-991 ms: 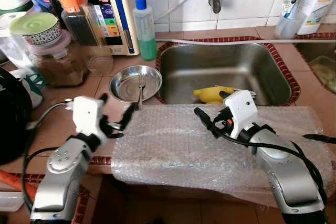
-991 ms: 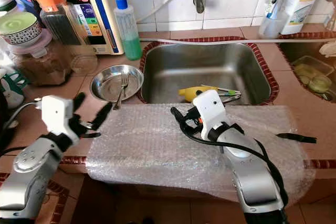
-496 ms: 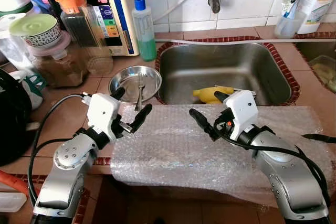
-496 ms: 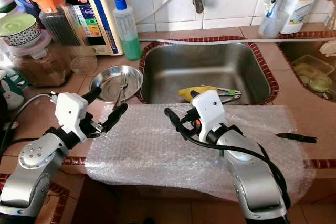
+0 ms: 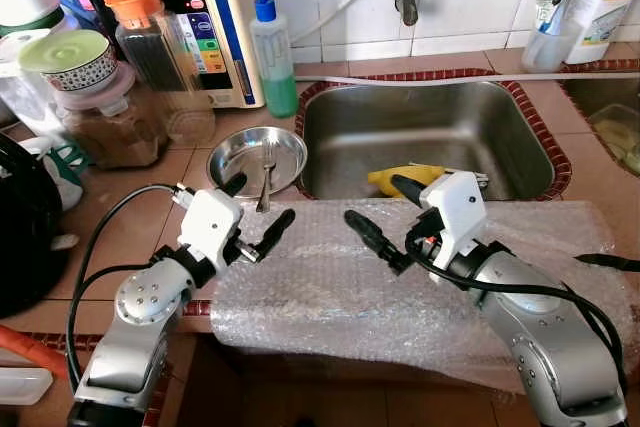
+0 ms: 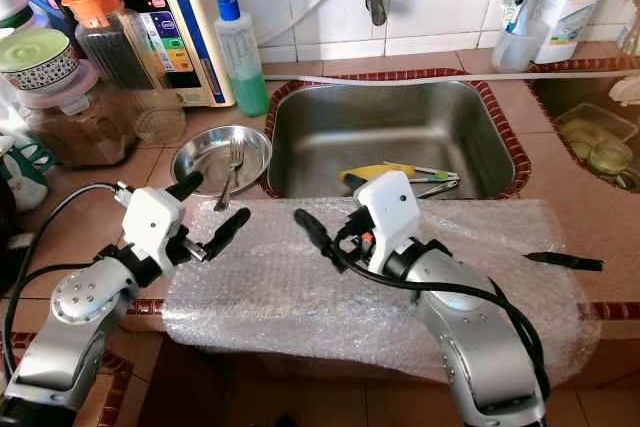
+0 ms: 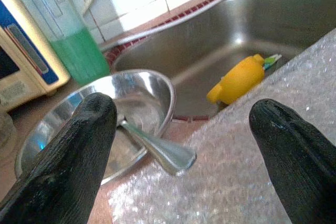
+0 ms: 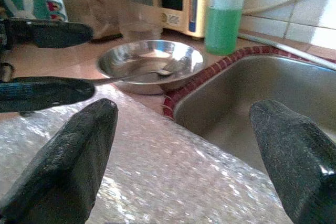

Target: Kitchen organization

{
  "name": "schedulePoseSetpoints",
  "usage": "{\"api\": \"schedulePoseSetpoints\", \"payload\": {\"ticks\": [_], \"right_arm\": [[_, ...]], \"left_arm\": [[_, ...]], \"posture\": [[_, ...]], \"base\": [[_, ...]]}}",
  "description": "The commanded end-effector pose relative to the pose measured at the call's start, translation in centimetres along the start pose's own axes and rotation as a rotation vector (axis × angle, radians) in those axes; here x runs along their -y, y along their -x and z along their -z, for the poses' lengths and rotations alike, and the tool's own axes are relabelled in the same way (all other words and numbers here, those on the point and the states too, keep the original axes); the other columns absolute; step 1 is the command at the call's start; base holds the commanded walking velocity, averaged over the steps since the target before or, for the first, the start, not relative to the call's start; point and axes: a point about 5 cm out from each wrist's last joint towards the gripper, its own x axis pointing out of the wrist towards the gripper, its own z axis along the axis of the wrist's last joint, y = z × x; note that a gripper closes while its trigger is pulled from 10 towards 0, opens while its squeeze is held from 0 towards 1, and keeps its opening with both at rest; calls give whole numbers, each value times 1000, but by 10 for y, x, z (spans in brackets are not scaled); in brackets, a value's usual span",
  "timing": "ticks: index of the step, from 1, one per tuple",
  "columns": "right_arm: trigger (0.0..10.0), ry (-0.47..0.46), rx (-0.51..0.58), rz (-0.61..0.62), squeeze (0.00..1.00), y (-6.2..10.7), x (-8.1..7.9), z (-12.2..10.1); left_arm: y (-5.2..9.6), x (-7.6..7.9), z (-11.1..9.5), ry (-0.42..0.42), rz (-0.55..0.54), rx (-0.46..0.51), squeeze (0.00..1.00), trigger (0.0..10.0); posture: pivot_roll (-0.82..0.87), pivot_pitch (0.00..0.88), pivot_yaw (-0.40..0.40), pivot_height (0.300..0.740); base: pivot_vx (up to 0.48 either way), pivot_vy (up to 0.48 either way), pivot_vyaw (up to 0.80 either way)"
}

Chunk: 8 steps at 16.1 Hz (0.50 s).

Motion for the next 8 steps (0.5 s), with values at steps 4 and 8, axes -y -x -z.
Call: {"api": "schedulePoseSetpoints", "payload": {"ticks": [4,8], "right_arm": [[10000,-8,-42,-57,1000,5,-9,5],[10000,-21,-65,-114,1000,8,-18,7]], "left_arm": [[-4,-1,7,-14,2,-7,0,10000],[-7,1,13,-6,27,-12,0,10000]], "posture": [[-300,118,160,740],[-304,118,161,740]], "base": [[0,0,0],[0,0,0]]}}
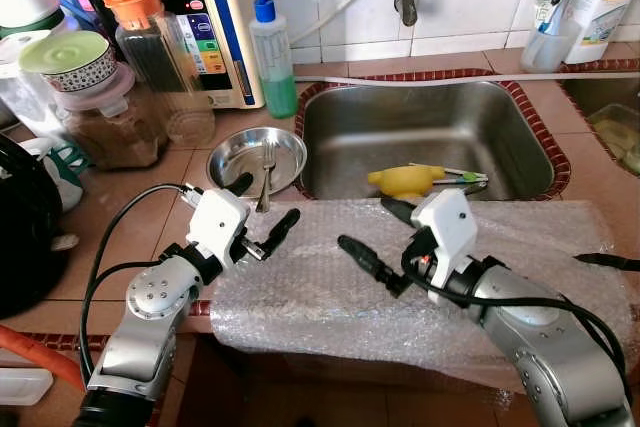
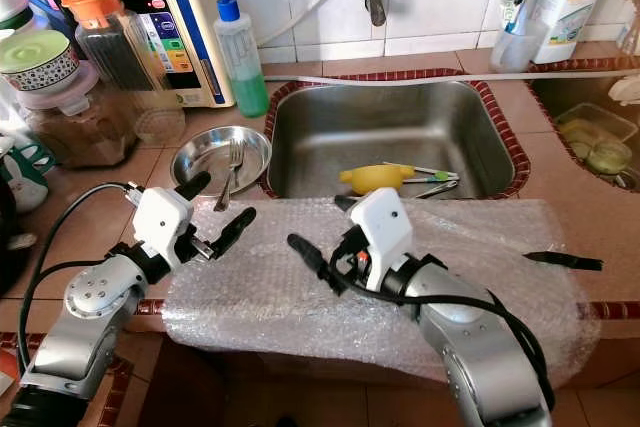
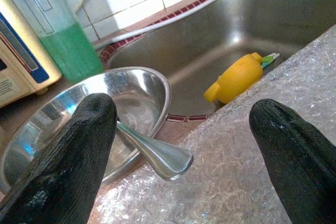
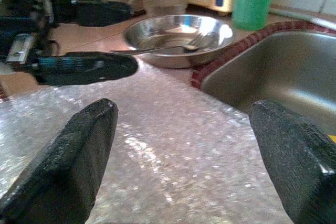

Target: Kitchen organization

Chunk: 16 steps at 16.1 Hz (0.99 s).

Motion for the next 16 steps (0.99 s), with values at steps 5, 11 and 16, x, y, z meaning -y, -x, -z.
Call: {"api": "schedulePoseSetpoints", "payload": {"ticks": [5,11,16], "right_arm": [[10000,11,7,-36,1000,0,-7,-4],[10000,15,10,-34,1000,-2,-9,-5],[10000,19,12,-34,1000,-3,-9,-6]], "left_arm": [[1,2,12,3,27,-30,0,0],[2,1,14,9,27,-28,0,0],[0,1,15,4,27,-23,0,0]], "posture": [[-304,115,164,740],[-306,115,168,740],[-307,114,173,740]], "base": [[0,0,0],[0,0,0],[0,0,0]]}}
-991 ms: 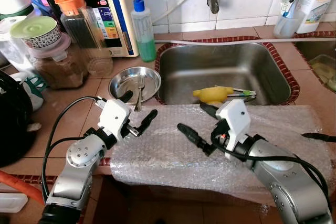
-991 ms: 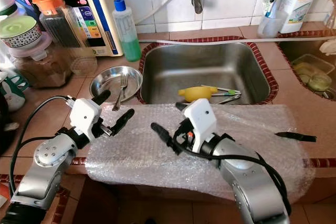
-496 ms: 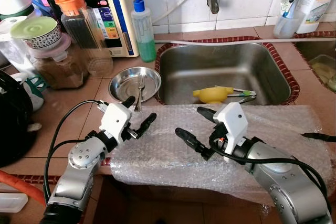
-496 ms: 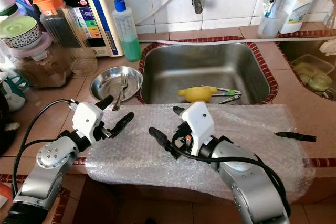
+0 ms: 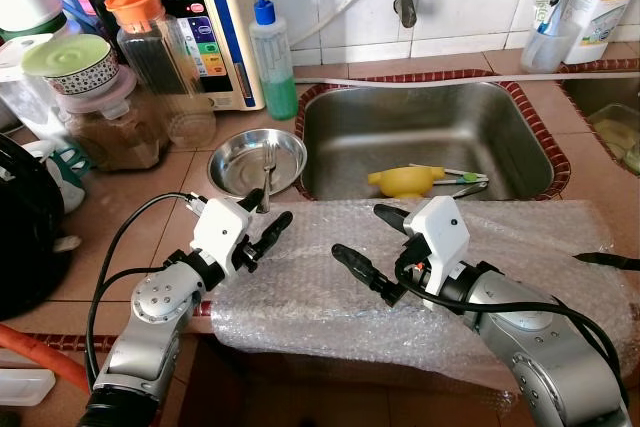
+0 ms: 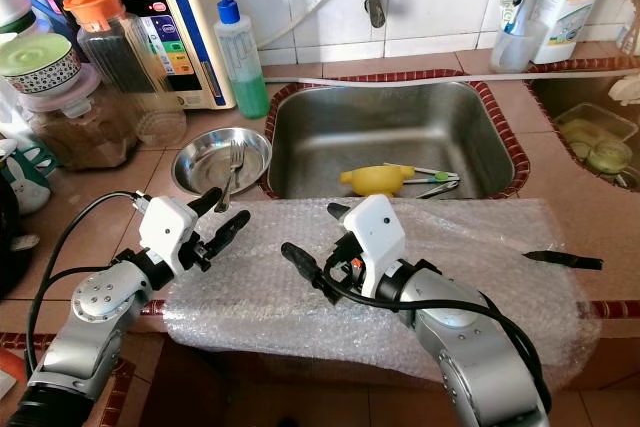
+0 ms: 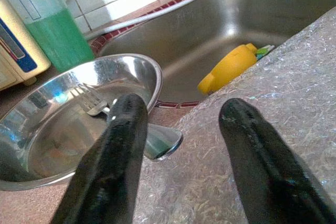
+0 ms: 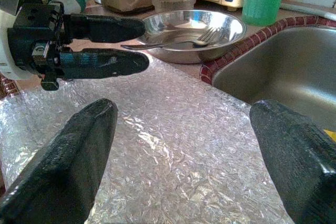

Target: Kitchen organization

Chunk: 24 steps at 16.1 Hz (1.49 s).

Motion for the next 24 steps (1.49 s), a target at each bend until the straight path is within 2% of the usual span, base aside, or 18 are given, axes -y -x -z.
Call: {"api": "schedulePoseSetpoints", "payload": {"ticks": [1,14,17,20,21,23,24], "right_arm": [[10000,21,28,-21,1000,-2,-6,-8],[10000,26,32,-11,1000,-2,-4,-8],[10000,28,35,-5,1000,-3,-2,-8],[10000,28,44,11,1000,-4,1,-10],[10000,32,47,26,1000,-4,4,-10],[10000,36,55,51,1000,-5,8,-12],[10000,37,59,64,922,-5,11,-12]], "left_arm": [[0,-2,1,-15,11,-8,0,0],[-3,-4,0,-23,11,4,0,0],[-5,-7,-7,-24,-17,37,0,0],[-10,-11,-17,8,-40,78,0,0],[-13,-17,-24,63,-83,110,0,0],[-17,-27,-35,116,-123,149,0,0],[-19,-31,-41,139,-132,168,0,0]], "posture": [[-310,113,175,740],[-311,109,178,740],[-311,106,176,740],[-310,102,175,740],[-311,98,175,740],[-311,95,174,740],[-311,95,174,740]], "base": [[0,0,0],[0,0,0],[0,0,0],[0,0,0],[0,0,0],[0,0,0],[0,0,0]]}}
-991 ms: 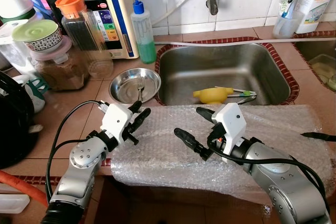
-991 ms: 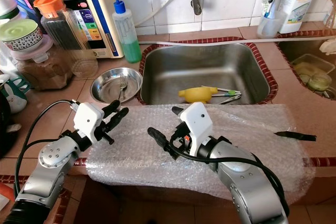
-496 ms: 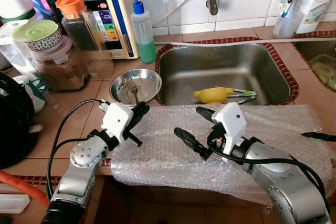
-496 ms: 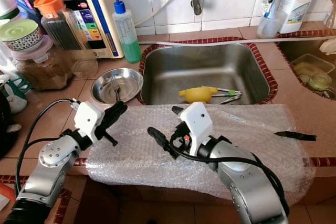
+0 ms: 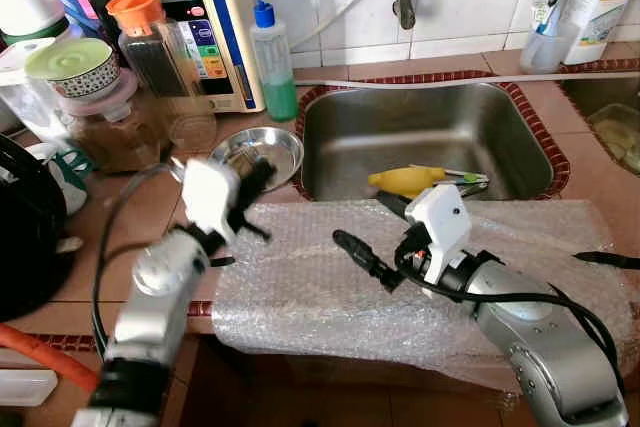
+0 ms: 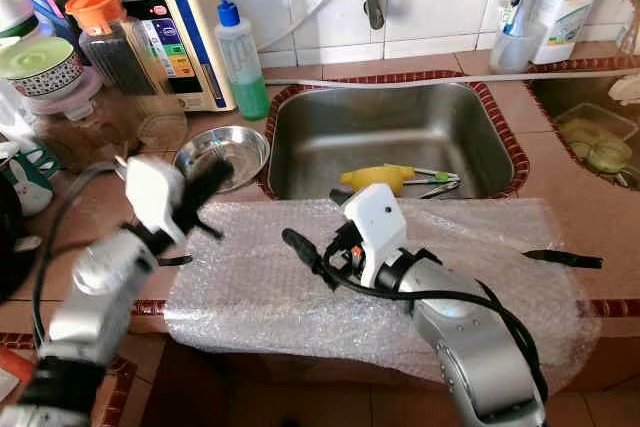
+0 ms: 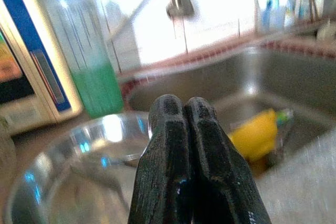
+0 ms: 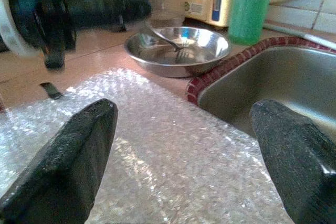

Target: Kitchen organization

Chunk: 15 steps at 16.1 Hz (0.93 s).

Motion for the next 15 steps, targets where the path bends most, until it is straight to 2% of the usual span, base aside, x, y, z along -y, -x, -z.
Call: {"api": "schedulePoseSetpoints", "payload": {"ticks": [1,2,4,5,6,7,8,9,10,11,12,13,14,15], "right_arm": [[10000,20,19,24,631,-1,6,-4],[10000,39,15,35,514,0,11,-5],[10000,76,7,56,416,2,19,-5],[10000,152,-9,81,125,4,29,-5],[10000,208,-23,102,0,6,38,-4],[10000,231,-29,120,0,7,45,-4],[10000,232,-29,121,0,7,45,-4],[10000,254,-29,136,0,8,53,-6],[10000,256,-26,140,0,8,55,-7],[10000,256,-23,140,0,8,54,-7],[10000,260,-22,139,0,8,53,-6],[10000,266,-18,129,0,6,50,-2],[10000,267,-15,121,0,6,47,-2],[10000,269,-12,114,0,5,45,-1]], "left_arm": [[-4,-8,-13,27,-9,26,0,0],[-7,-10,-20,26,12,36,0,0],[-11,-12,-29,15,52,41,0,0],[-14,-11,-37,3,88,49,0,0],[-17,-9,-44,-6,119,55,0,0],[-19,-8,-49,-10,141,57,0,0],[-19,-8,-50,-8,144,56,0,0],[-17,-10,-45,-62,152,10,0,0],[-14,-15,-41,-67,120,-5,0,10000],[-10,-21,-37,-49,81,-10,1000,10000],[-7,-23,-34,-55,65,-18,1000,10000],[1,-28,-22,-24,-15,-39,1000,10000],[6,-30,-14,-19,-49,-58,1000,10000],[11,-30,-12,-61,-60,-50,1000,10000]], "posture": [[-312,94,174,740],[-312,94,174,740],[-313,93,178,740],[-313,93,178,740],[-313,93,178,740],[-309,90,181,740],[-309,90,181,740],[-308,90,181,740],[-307,91,182,740],[-307,91,183,740],[-305,92,183,740],[-307,92,185,740],[-308,93,187,740],[-307,93,187,740]], "base": [[0,0,0],[0,0,0],[0,0,0],[0,0,0],[0,0,0],[0,0,0],[0,0,0],[0,0,0],[0,0,0],[0,0,0],[0,0,0],[0,0,0],[0,0,0],[0,0,0]]}}
